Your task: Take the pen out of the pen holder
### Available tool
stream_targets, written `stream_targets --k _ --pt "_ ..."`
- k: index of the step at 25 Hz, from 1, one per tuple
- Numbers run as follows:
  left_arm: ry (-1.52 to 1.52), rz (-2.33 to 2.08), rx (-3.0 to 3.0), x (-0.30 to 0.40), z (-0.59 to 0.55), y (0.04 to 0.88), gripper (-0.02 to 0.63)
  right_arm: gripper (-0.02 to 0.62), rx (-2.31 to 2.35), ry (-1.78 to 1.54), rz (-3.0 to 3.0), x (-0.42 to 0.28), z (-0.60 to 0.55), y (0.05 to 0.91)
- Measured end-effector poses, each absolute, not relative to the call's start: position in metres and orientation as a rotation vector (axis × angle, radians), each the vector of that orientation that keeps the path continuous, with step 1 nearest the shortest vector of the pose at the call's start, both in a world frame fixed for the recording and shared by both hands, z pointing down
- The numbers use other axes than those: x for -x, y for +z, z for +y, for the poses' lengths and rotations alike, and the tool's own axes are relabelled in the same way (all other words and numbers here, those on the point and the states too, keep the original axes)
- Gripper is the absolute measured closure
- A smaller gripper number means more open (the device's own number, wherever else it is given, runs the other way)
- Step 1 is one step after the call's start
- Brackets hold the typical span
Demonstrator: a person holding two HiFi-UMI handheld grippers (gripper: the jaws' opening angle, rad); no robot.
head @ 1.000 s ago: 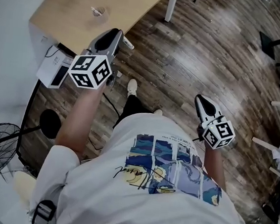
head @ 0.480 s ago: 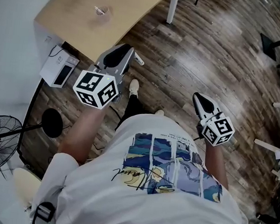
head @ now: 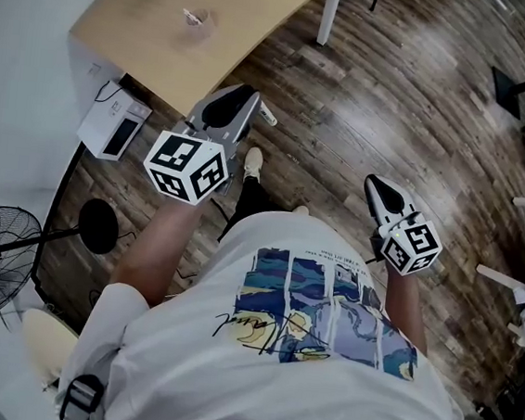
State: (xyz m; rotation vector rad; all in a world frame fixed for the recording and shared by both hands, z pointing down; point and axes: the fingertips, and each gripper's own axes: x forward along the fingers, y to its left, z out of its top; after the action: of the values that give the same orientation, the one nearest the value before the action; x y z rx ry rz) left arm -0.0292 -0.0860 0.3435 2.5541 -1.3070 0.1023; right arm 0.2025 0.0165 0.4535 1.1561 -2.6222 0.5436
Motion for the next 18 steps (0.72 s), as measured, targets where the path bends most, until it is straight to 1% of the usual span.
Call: stream_targets --k 18 --pt "0.117 -1.312 -2.547 0.0275 -0.0882 0.3443 0.532 0.588 -1.116 0.513 -2.649 -0.1963 0.0073 0.4545"
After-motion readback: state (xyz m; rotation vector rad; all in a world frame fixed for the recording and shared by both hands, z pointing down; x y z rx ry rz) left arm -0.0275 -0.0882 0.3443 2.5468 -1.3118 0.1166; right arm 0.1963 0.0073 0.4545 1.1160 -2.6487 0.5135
